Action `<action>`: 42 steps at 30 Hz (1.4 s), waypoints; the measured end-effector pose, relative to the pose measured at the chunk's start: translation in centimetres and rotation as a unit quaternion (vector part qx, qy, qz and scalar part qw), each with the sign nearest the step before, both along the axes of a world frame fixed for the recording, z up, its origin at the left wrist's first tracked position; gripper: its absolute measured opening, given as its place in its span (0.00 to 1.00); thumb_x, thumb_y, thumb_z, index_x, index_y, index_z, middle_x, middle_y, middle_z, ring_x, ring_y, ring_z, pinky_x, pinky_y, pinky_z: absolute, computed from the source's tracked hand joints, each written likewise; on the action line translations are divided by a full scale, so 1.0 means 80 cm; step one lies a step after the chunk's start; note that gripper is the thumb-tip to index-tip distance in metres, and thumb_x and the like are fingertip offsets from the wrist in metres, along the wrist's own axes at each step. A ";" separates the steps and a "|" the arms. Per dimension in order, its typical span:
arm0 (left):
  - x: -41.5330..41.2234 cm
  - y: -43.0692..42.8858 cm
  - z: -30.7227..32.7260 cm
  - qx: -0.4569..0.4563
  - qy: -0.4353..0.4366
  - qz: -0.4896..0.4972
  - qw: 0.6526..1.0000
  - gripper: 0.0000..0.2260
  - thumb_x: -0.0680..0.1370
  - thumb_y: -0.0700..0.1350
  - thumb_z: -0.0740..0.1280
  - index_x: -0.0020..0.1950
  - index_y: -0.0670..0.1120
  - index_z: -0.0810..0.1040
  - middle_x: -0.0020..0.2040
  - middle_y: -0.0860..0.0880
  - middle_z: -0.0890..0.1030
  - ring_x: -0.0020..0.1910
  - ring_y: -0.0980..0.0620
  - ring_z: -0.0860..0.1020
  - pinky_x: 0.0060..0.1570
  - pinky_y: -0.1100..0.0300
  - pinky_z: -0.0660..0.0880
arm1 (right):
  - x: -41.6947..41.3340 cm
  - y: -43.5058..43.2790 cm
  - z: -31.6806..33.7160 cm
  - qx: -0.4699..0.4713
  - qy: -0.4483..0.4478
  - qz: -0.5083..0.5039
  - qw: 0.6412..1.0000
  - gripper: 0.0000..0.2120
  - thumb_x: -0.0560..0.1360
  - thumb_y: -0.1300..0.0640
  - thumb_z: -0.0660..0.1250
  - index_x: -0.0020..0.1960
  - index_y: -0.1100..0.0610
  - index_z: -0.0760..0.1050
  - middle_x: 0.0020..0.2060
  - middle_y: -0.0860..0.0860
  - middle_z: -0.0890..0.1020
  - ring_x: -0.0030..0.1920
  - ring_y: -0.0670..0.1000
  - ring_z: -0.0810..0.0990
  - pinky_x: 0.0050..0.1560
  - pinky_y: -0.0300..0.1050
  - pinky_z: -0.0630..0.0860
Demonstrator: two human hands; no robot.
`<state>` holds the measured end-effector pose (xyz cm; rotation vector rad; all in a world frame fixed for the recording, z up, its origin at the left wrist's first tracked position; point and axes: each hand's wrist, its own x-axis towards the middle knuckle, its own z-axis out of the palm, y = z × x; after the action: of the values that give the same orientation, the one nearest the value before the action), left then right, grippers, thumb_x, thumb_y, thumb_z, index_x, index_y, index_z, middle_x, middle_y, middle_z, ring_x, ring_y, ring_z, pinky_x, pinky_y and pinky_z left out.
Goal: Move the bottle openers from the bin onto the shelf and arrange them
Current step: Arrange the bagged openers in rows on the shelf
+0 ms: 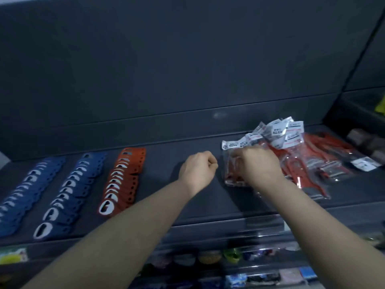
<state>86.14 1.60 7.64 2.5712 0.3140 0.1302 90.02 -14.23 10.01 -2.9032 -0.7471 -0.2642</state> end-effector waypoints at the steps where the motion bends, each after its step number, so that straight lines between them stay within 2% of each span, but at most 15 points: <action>1: 0.006 -0.018 -0.001 0.014 0.007 -0.004 1.000 0.04 0.77 0.50 0.66 0.47 0.52 0.78 0.45 0.54 0.83 0.50 0.50 0.79 0.50 0.54 0.77 | 0.006 -0.015 -0.001 -0.014 -0.012 -0.010 1.000 0.15 0.73 0.57 0.63 0.56 0.45 0.79 0.51 0.50 0.82 0.56 0.54 0.76 0.50 0.46 0.71; 3: 0.017 -0.045 -0.010 0.031 0.032 -0.006 0.999 0.09 0.75 0.55 0.67 0.49 0.51 0.76 0.46 0.52 0.82 0.50 0.50 0.79 0.48 0.55 0.75 | 0.017 -0.036 -0.004 -0.038 -0.005 0.005 0.999 0.15 0.73 0.57 0.63 0.57 0.45 0.78 0.53 0.49 0.81 0.59 0.53 0.74 0.53 0.47 0.71; 5: 0.025 -0.054 -0.022 0.032 0.068 -0.013 0.997 0.15 0.74 0.57 0.68 0.54 0.50 0.75 0.49 0.50 0.81 0.53 0.49 0.77 0.49 0.56 0.73 | 0.022 -0.048 -0.008 -0.049 0.045 0.055 0.996 0.19 0.74 0.59 0.63 0.61 0.42 0.76 0.58 0.48 0.79 0.62 0.53 0.72 0.56 0.48 0.69; 7: 0.027 -0.045 -0.027 0.025 0.088 -0.016 0.996 0.15 0.74 0.56 0.68 0.58 0.52 0.75 0.53 0.50 0.79 0.58 0.50 0.74 0.54 0.56 0.71 | 0.019 -0.052 -0.012 -0.062 0.095 0.092 0.989 0.22 0.74 0.60 0.62 0.64 0.40 0.73 0.60 0.47 0.77 0.65 0.52 0.70 0.60 0.50 0.67; 11: 0.020 0.007 -0.017 0.065 0.114 0.016 0.991 0.15 0.77 0.50 0.65 0.64 0.58 0.75 0.61 0.48 0.74 0.64 0.47 0.71 0.66 0.54 0.67 | 0.010 -0.041 -0.023 -0.090 0.087 0.111 0.986 0.20 0.74 0.59 0.63 0.62 0.41 0.74 0.60 0.47 0.77 0.65 0.51 0.70 0.62 0.52 0.64; 14: 0.010 0.044 -0.014 0.044 0.106 0.021 0.993 0.15 0.76 0.48 0.65 0.62 0.57 0.78 0.60 0.48 0.75 0.62 0.47 0.74 0.65 0.55 0.69 | 0.009 -0.027 -0.025 -0.066 0.068 0.104 0.990 0.18 0.74 0.60 0.62 0.60 0.43 0.75 0.59 0.46 0.77 0.64 0.51 0.71 0.61 0.52 0.64; 17: 0.005 0.054 -0.017 0.048 0.099 0.023 0.994 0.10 0.76 0.47 0.66 0.57 0.53 0.79 0.56 0.49 0.76 0.58 0.49 0.75 0.60 0.55 0.71 | 0.011 -0.012 -0.026 -0.027 0.061 0.115 0.991 0.23 0.73 0.62 0.62 0.64 0.43 0.72 0.60 0.47 0.77 0.63 0.52 0.72 0.62 0.50 0.66; 20: 0.007 0.056 -0.018 0.071 0.073 0.042 0.994 0.05 0.76 0.42 0.63 0.48 0.47 0.78 0.52 0.49 0.78 0.55 0.48 0.75 0.50 0.58 0.71 | 0.009 0.007 -0.022 0.001 0.066 0.111 0.992 0.22 0.74 0.62 0.62 0.64 0.44 0.73 0.58 0.48 0.77 0.61 0.53 0.74 0.59 0.48 0.70; 23: 0.010 0.065 -0.008 0.034 0.037 0.083 0.995 0.05 0.76 0.40 0.60 0.46 0.47 0.74 0.45 0.50 0.79 0.49 0.47 0.76 0.46 0.57 0.71 | 0.008 0.019 -0.021 0.030 0.041 0.061 0.997 0.19 0.72 0.62 0.60 0.58 0.46 0.77 0.53 0.49 0.79 0.57 0.55 0.76 0.53 0.47 0.73; 26: 0.009 0.071 0.003 0.022 0.020 0.013 0.999 0.03 0.76 0.43 0.62 0.44 0.51 0.73 0.42 0.54 0.79 0.47 0.49 0.76 0.49 0.55 0.73 | 0.012 0.021 -0.020 0.121 -0.019 0.017 0.992 0.13 0.69 0.65 0.63 0.49 0.52 0.79 0.46 0.52 0.78 0.51 0.57 0.76 0.45 0.48 0.72; 29: 0.001 0.059 -0.007 0.080 0.061 -0.100 0.990 0.03 0.77 0.46 0.63 0.45 0.53 0.74 0.49 0.54 0.77 0.52 0.51 0.72 0.58 0.52 0.71 | 0.019 0.023 -0.020 0.159 -0.070 0.006 0.985 0.10 0.66 0.67 0.66 0.44 0.56 0.78 0.42 0.54 0.78 0.45 0.59 0.76 0.39 0.47 0.69; 31: 0.003 0.055 -0.019 0.121 0.056 -0.124 0.983 0.02 0.78 0.45 0.62 0.47 0.51 0.74 0.51 0.52 0.77 0.54 0.49 0.71 0.58 0.51 0.70 | 0.021 0.028 -0.024 0.117 -0.029 0.029 0.992 0.13 0.67 0.66 0.64 0.48 0.54 0.79 0.45 0.53 0.78 0.50 0.58 0.75 0.43 0.48 0.69; 35: 0.029 0.083 -0.010 0.217 0.049 -0.098 0.970 0.06 0.78 0.41 0.62 0.51 0.52 0.71 0.54 0.51 0.78 0.55 0.47 0.72 0.53 0.53 0.69 | 0.021 0.040 -0.034 0.015 0.081 0.082 0.993 0.17 0.73 0.60 0.60 0.59 0.47 0.76 0.56 0.48 0.77 0.61 0.54 0.72 0.59 0.49 0.68; 37: 0.041 0.097 -0.006 0.230 0.045 -0.081 0.969 0.07 0.78 0.41 0.61 0.53 0.52 0.73 0.55 0.51 0.79 0.56 0.47 0.73 0.52 0.53 0.68 | 0.020 0.048 -0.038 0.000 0.086 0.086 0.993 0.17 0.74 0.58 0.60 0.60 0.46 0.75 0.57 0.47 0.78 0.62 0.52 0.73 0.61 0.49 0.67; 42: 0.042 0.093 -0.023 0.220 0.041 -0.108 0.969 0.13 0.80 0.54 0.61 0.63 0.54 0.74 0.62 0.52 0.76 0.61 0.47 0.71 0.59 0.51 0.70 | 0.024 0.048 -0.046 0.035 0.060 0.040 0.997 0.16 0.74 0.57 0.62 0.59 0.46 0.76 0.58 0.47 0.78 0.61 0.53 0.74 0.60 0.49 0.70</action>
<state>89.48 9.02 5.81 3.0368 0.0310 0.0128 91.94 -10.36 6.36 -2.7871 -0.8131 -0.1034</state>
